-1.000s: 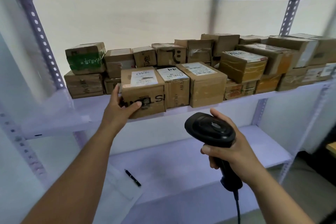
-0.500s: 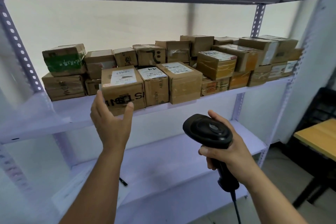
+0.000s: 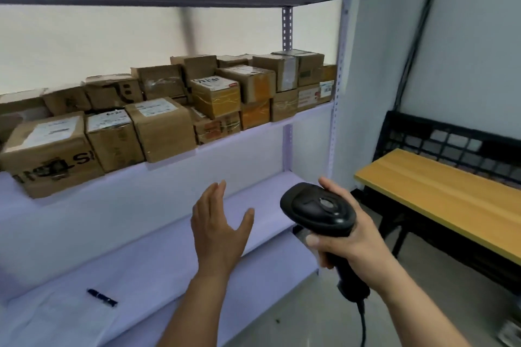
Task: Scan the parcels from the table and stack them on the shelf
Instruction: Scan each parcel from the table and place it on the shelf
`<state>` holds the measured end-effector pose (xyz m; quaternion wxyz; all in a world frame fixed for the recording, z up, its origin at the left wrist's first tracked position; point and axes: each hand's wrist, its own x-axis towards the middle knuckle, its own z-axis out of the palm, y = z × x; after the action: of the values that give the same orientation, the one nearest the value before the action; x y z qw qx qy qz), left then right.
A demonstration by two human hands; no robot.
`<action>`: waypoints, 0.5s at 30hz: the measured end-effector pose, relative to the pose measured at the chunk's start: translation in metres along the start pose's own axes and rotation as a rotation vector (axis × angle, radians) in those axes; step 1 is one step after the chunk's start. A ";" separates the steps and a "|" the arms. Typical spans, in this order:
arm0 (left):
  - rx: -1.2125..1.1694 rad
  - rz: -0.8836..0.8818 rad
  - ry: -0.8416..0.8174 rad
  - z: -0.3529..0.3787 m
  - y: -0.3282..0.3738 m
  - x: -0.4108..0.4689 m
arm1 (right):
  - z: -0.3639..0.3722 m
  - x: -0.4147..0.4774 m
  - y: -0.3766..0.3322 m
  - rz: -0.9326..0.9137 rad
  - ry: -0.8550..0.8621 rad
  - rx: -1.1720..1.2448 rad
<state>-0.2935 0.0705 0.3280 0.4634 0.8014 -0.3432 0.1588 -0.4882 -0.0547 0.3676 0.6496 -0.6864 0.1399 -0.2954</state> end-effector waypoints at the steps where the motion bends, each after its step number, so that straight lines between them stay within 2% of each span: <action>1: -0.008 0.001 -0.028 0.012 0.012 -0.006 | -0.014 -0.007 0.000 0.002 0.017 -0.009; 7: -0.059 0.015 -0.165 0.077 0.081 -0.032 | -0.094 -0.043 -0.007 -0.018 0.108 -0.079; 15: -0.158 0.093 -0.253 0.148 0.177 -0.073 | -0.193 -0.100 -0.018 -0.007 0.215 -0.128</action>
<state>-0.4781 -0.0856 0.3213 0.4703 0.7593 -0.4470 0.0506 -0.6838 -0.1506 0.3595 0.5846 -0.6915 0.2250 -0.3598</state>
